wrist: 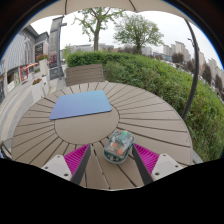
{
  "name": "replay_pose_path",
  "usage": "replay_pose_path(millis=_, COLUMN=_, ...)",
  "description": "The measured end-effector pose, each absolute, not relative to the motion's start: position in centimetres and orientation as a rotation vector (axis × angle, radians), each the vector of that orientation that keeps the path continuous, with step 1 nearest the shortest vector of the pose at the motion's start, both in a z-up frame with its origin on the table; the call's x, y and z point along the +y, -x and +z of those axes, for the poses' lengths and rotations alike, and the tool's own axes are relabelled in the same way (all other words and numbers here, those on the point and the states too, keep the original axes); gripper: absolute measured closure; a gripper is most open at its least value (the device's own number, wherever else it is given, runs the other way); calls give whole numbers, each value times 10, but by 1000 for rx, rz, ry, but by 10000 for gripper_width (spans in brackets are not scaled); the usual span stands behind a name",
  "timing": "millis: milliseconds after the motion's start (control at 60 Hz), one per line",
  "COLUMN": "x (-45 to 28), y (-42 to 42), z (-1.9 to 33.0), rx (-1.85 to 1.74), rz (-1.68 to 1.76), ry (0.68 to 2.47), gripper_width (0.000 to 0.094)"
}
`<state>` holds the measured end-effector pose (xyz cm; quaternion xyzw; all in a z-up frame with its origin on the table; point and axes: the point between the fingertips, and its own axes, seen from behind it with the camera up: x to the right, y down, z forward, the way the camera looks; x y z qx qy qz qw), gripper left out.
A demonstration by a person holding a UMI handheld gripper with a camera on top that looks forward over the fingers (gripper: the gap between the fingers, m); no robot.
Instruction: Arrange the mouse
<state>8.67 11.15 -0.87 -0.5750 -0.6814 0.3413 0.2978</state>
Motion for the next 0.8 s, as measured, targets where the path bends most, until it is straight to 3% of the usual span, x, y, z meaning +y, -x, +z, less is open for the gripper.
replay_pose_path(millis=317, x=98, y=-49, z=-16, rx=-1864, rz=925, ry=1522, gripper_width=78)
replay_pose_path(millis=433, x=99, y=-47, z=-15, rx=-1867, rz=905, ry=1520, gripper_width=176)
replay_pose_path(millis=467, x=98, y=-47, z=-16, rx=-1876, rz=906, ry=1513, gripper_width=282)
replay_pose_path(millis=500, x=101, y=-44, z=-15, rx=-1884, rz=880, ry=1485, gripper_width=513)
replay_pose_path(millis=617, x=98, y=-37, z=-11, rx=-1947, rz=829, ry=1403, gripper_width=556)
replay_pose_path(millis=800, x=53, y=12, z=72, rx=-1881, rz=989, ry=1402, gripper_width=556)
